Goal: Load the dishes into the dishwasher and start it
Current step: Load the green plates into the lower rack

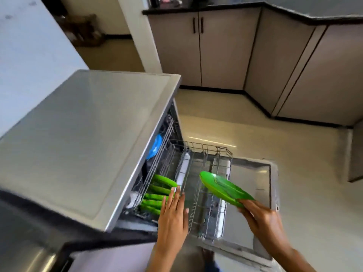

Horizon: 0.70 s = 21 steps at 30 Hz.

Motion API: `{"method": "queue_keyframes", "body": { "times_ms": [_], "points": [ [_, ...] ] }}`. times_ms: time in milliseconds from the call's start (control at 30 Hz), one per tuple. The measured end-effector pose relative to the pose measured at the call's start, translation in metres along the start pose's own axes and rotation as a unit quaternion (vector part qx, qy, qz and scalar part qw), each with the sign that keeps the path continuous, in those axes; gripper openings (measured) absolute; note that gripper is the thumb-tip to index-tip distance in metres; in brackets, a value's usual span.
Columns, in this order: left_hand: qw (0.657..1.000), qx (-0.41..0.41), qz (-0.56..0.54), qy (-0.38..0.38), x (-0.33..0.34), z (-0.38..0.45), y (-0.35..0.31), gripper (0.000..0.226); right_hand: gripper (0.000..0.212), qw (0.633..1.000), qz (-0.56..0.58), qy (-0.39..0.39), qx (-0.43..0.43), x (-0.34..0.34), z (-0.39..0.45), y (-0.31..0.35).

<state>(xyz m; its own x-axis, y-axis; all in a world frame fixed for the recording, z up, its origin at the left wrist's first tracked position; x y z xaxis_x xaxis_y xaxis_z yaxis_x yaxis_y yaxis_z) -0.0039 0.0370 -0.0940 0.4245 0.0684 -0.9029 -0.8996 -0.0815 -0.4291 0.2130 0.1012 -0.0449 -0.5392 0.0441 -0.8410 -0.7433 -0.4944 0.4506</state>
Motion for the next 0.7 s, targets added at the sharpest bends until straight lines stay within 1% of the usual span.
{"method": "queue_keyframes", "body": {
  "times_ms": [133, 167, 200, 300, 333, 367, 433, 467, 600, 700],
  "points": [
    [0.998, -0.063, 0.022, 0.014, 0.082, 0.067, 0.068, 0.065, 0.016, 0.999, 0.007, 0.028, 0.018, 0.099, 0.054, -0.034],
    [0.997, -0.075, 0.028, 0.022, 0.097, 0.078, 0.083, 0.066, 0.011, 0.999, 0.015, 0.035, 0.021, 0.123, 0.067, -0.037],
    [0.995, -0.086, 0.036, 0.029, 0.114, 0.089, 0.101, 0.064, 0.008, 0.999, 0.025, 0.044, 0.021, 0.152, 0.081, -0.041],
    [0.990, -0.089, 0.076, 0.075, 0.166, 0.115, 0.150, 0.046, 0.011, 0.996, 0.041, 0.074, 0.026, 0.233, 0.118, -0.048],
    [0.987, -0.092, 0.090, 0.098, 0.180, 0.123, 0.164, 0.043, 0.013, 0.995, 0.043, 0.085, 0.027, 0.255, 0.129, -0.048],
    [0.982, -0.103, 0.104, 0.120, 0.194, 0.130, 0.179, 0.046, 0.015, 0.993, 0.048, 0.102, 0.032, 0.280, 0.138, -0.050],
    [0.972, -0.137, 0.110, 0.158, 0.214, 0.138, 0.203, 0.057, 0.018, 0.987, 0.071, 0.136, 0.039, 0.325, 0.153, -0.053],
    [0.965, -0.152, 0.123, 0.173, 0.220, 0.140, 0.213, 0.058, 0.018, 0.984, 0.083, 0.152, 0.044, 0.345, 0.159, -0.055],
    [0.941, -0.172, 0.182, 0.226, 0.242, 0.150, 0.241, 0.058, 0.018, 0.965, 0.119, 0.222, 0.068, 0.409, 0.178, -0.062],
    [0.938, -0.187, 0.172, 0.235, 0.253, 0.154, 0.252, 0.057, 0.017, 0.951, 0.150, 0.262, 0.068, 0.441, 0.187, -0.061]
  ]
}}
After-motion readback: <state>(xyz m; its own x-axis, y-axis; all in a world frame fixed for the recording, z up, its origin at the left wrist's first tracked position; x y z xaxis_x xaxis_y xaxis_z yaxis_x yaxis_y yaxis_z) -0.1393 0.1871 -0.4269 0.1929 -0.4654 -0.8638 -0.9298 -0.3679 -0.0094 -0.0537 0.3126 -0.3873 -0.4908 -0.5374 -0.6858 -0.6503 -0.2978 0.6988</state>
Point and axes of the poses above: each hand's wrist, its own z-axis towards the middle knuckle, its own x-axis out of the palm, y = z × x, the point moved 9 cm from there along z, towards the middle knuckle, and after that the axes turned 9 degrees about -z, right-handed, at the moved point
